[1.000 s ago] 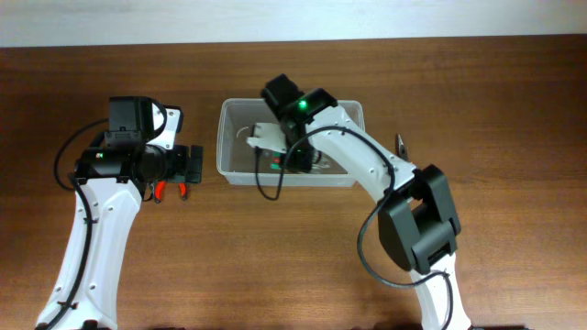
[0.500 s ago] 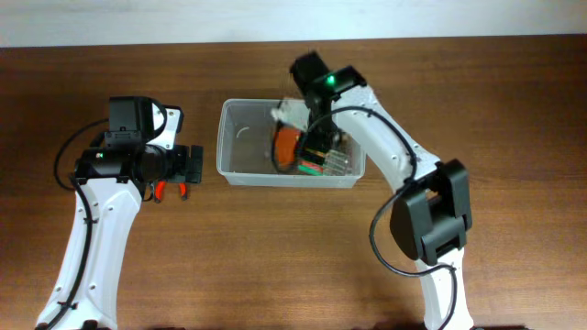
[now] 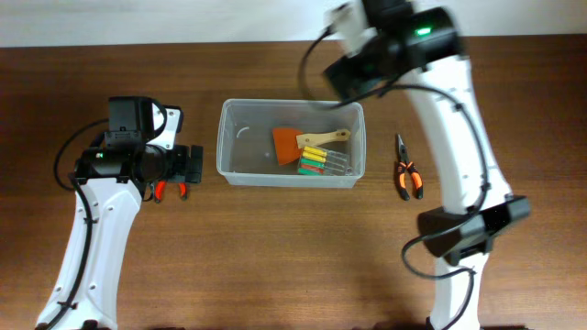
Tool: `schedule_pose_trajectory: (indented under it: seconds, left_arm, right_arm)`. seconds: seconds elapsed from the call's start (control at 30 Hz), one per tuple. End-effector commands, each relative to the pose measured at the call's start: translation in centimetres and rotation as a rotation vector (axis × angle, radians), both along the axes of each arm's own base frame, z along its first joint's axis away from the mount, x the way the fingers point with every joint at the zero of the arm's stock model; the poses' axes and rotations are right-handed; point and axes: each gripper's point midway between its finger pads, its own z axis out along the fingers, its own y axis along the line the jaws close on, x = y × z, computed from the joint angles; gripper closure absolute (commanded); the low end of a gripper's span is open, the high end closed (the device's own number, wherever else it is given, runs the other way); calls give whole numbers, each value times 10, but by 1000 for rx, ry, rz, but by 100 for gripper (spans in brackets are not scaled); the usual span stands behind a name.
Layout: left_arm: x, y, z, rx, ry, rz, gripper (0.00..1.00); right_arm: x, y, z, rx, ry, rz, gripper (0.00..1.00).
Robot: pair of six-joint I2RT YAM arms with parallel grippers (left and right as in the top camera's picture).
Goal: Pack container
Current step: 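Lower the screwdriver case into the container and release, then move the right gripper down onto the orange-black needle-nose pliers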
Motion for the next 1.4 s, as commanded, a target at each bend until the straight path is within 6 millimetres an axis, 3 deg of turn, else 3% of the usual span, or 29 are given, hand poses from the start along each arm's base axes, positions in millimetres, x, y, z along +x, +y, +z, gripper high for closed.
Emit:
schedule_pose_trajectory:
  seconds: [0.0,0.2,0.3,0.33,0.5,0.7,0.83,0.97,1.07,1.23,1.37]
  left_arm:
    - [4,2,6,9,-17,-10,1]
    - [4,2,6,9,-18,-10,1]
    - [4,2,6,8,-16,-11,1]
    - [4,2,6,9,-17,-10,1]
    - [4,2,6,9,-17,-10,1]
    - [4,2,6,9,-17,-10,1]
    - [4,2,6,9,-18,-10,1]
    - [4,2,6,8,-17,-11,1]
    - [4,2,6,9,-17,-10,1]
    - [4,2,6,8,-17,-11,1]
    - [4,2,6,8,-18,-11,1]
  right_arm:
    - [10,-71,-3,101,52,-363,2]
    - [7,-167,-52,127,192,-675,2]
    - [-4,-189,-85,112,293,-731,2]
    - [-17,-194,-113,92,379,-749,1]
    - [-48,-182,-169,43,553,-736,1]
    - [-67,-176,-212,-6,629,-692,1]
    - [-74,-181,-224,-5,649,-690,5]
    - [-84,-180,-227,-27,687,-583,17]
    - [-87,-180,-229,-29,698,-580,16]
    - [-111,-175,-244,-54,782,-526,17]
    - [-109,-176,-255,-52,761,-518,16]
